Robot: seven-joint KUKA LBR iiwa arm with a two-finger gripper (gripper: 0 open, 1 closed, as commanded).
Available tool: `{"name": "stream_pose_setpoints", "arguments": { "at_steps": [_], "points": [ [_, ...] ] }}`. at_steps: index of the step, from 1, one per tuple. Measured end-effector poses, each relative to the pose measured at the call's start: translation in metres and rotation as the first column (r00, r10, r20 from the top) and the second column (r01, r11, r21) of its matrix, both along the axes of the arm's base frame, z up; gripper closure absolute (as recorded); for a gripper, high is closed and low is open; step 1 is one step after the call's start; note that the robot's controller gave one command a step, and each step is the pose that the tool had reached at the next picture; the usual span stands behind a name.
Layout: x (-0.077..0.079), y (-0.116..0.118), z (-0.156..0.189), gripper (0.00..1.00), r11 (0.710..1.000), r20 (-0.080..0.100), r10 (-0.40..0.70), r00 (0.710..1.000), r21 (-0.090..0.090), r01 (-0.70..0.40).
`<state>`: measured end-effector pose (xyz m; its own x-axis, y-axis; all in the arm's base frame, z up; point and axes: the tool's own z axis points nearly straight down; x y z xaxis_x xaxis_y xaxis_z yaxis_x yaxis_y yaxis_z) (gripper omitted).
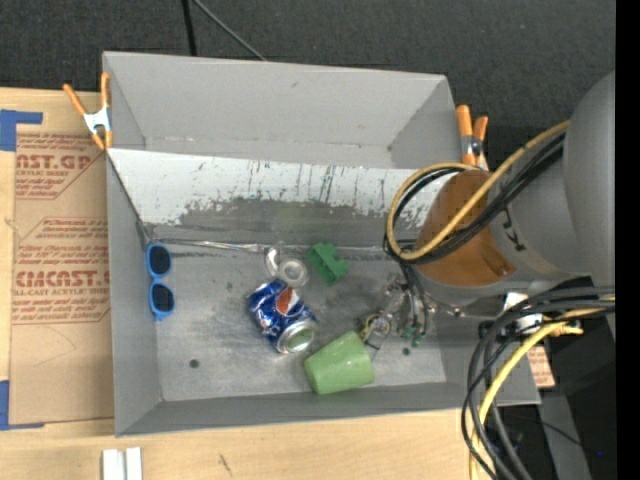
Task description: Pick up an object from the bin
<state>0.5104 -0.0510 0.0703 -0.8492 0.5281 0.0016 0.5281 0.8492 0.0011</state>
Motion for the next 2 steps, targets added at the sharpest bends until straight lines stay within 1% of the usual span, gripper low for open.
{"name": "stream_pose_setpoints", "arguments": {
  "at_steps": [1, 2],
  "points": [
    [0.001, -0.002, 0.001, 1.00, 1.000, 0.003, -0.002, 1.000, -0.003, 0.002],
    [0.001, -0.093, 0.000, 1.00, 1.000, 0.001, -0.010, 1.000, 0.002, 0.010]
  ]
}}
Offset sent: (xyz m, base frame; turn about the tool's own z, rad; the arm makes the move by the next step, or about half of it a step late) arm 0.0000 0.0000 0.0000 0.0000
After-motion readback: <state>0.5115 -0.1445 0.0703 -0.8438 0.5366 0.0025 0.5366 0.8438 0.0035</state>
